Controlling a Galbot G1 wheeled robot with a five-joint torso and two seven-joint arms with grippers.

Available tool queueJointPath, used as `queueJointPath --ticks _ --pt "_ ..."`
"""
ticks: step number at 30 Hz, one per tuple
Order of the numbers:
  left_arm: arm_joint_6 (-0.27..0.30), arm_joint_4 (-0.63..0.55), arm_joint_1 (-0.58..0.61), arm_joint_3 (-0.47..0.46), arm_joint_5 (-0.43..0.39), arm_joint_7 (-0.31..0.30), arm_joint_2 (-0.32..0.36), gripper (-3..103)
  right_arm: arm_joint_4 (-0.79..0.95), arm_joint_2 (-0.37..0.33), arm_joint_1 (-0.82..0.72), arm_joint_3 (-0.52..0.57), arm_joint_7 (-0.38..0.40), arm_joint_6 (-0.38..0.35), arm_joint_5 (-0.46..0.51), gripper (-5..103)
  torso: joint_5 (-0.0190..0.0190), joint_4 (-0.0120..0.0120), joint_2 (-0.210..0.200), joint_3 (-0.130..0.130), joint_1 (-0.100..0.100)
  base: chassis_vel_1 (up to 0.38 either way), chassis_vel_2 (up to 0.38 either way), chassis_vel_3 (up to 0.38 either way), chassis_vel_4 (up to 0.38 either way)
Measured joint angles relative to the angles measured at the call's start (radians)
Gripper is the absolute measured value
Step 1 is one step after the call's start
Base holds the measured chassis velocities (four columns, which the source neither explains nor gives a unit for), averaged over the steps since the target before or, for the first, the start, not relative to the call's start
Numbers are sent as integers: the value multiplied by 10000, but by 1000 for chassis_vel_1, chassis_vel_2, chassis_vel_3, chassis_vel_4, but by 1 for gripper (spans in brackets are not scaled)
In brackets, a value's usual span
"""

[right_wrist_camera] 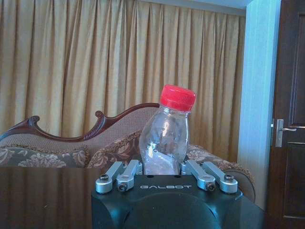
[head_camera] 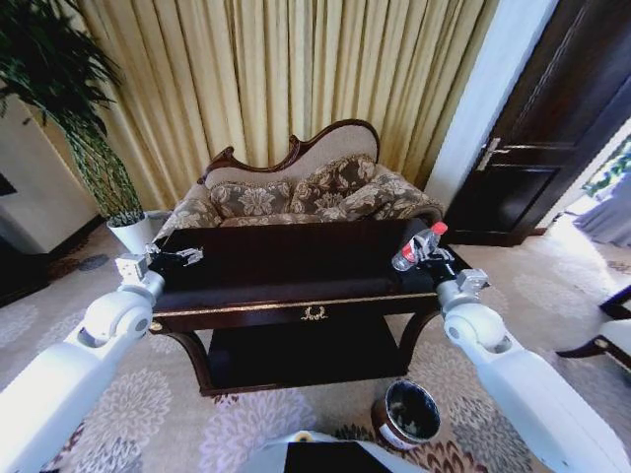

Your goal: Move to the front of the table and place the trash on the table into the trash bin.

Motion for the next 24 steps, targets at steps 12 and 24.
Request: queueJointPath --ticks 12,24 --pt "-137 47 -29 164 101 74 -118 100 24 13 -103 6 18 28 -94 30 -1 0 3 -1 -1 123 -114 -124 120" --pt "-385 168 -195 345 164 231 -154 100 23 54 -105 -63 79 31 -172 30 -1 0 1 1 0 134 -139 -140 135"
